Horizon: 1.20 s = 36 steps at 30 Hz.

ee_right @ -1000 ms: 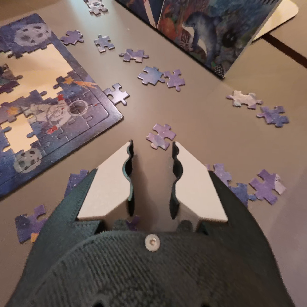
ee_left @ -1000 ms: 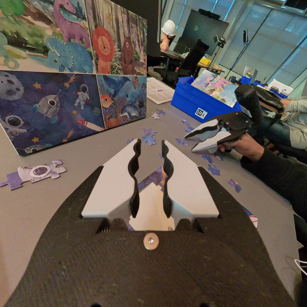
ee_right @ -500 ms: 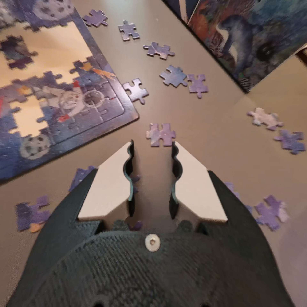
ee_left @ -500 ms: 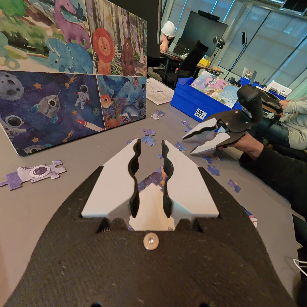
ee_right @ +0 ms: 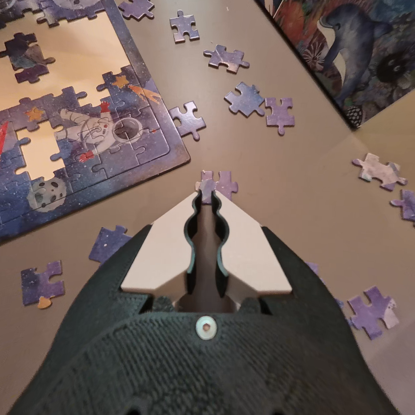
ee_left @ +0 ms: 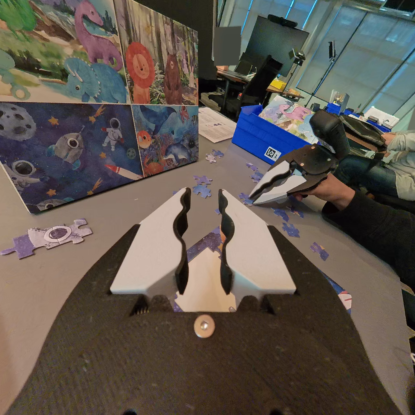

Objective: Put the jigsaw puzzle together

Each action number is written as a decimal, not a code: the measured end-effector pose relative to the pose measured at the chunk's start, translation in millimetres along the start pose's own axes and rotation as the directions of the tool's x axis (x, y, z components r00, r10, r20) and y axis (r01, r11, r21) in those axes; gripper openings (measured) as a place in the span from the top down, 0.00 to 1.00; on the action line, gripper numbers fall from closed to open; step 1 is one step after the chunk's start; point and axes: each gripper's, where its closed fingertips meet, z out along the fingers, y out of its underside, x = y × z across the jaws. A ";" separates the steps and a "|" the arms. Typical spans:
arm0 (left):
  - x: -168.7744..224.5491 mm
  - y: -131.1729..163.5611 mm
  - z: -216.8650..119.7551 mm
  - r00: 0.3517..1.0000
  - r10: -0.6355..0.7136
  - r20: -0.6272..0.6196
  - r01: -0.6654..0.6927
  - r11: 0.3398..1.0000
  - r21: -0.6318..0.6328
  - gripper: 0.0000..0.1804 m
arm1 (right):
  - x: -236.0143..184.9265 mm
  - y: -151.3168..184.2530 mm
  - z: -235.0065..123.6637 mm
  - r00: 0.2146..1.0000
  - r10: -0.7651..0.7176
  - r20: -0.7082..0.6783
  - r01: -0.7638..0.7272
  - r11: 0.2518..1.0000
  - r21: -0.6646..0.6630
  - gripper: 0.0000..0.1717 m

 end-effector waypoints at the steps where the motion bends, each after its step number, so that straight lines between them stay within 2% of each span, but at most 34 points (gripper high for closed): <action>1: 0.2 -0.3 -0.1 1.000 0.002 0.000 -0.002 1.000 0.002 0.88 | 1.3 -1.3 -0.8 1.000 -0.001 -0.012 0.001 1.000 0.008 0.95; 4: 0.4 -1.2 -0.7 1.000 0.001 -0.002 -0.001 1.000 0.007 0.88 | 9.9 -6.9 -3.4 0.998 -0.010 -0.065 0.012 0.999 0.032 0.82; 7: -0.2 -1.5 -1.2 1.000 0.001 0.000 -0.001 1.000 0.010 0.88 | 10.2 -0.1 1.7 0.999 0.015 -0.049 -0.015 1.000 -0.004 0.77; 9: -0.1 -1.6 -1.3 1.000 0.002 0.000 -0.002 1.000 0.010 0.88 | 6.1 -1.5 3.1 0.999 0.044 -0.015 -0.043 0.999 0.017 0.78; 12: 0.1 -1.8 -1.4 1.000 0.006 0.001 -0.006 1.000 0.012 0.88 | 4.1 0.5 1.2 0.999 0.038 -0.015 -0.038 0.999 0.011 0.86; 18: 1.6 -4.1 -2.6 1.000 0.012 -0.001 -0.012 1.000 0.022 0.88 | 0.3 2.9 -2.4 0.998 0.053 -0.030 -0.052 0.998 0.030 0.86; 23: 2.6 -8.0 -4.8 1.000 0.020 0.000 -0.020 0.999 0.043 0.88 | -12.9 -15.9 -16.2 0.997 0.081 0.008 -0.081 0.987 0.139 0.86; 26: 2.2 -11.1 -6.9 1.000 0.019 0.004 -0.019 0.998 0.054 0.88 | -46.0 -45.4 -21.7 0.995 0.078 0.068 -0.091 0.969 0.228 0.86; 29: 13.5 -8.9 -12.8 0.999 0.018 -0.036 -0.017 1.000 0.016 0.87 | -103.1 -76.1 -14.2 0.989 0.061 0.131 -0.096 0.955 0.280 0.86; 33: 21.7 23.0 -38.1 0.997 0.080 -0.020 -0.082 0.986 -0.143 0.86 | -187.5 -106.0 6.7 0.972 0.031 0.235 -0.107 0.942 0.317 0.86; 36: 29.9 36.9 -67.5 0.996 0.088 0.002 -0.086 0.986 -0.141 0.85 | -222.5 -111.6 29.8 0.959 0.076 0.274 -0.152 0.951 0.268 0.86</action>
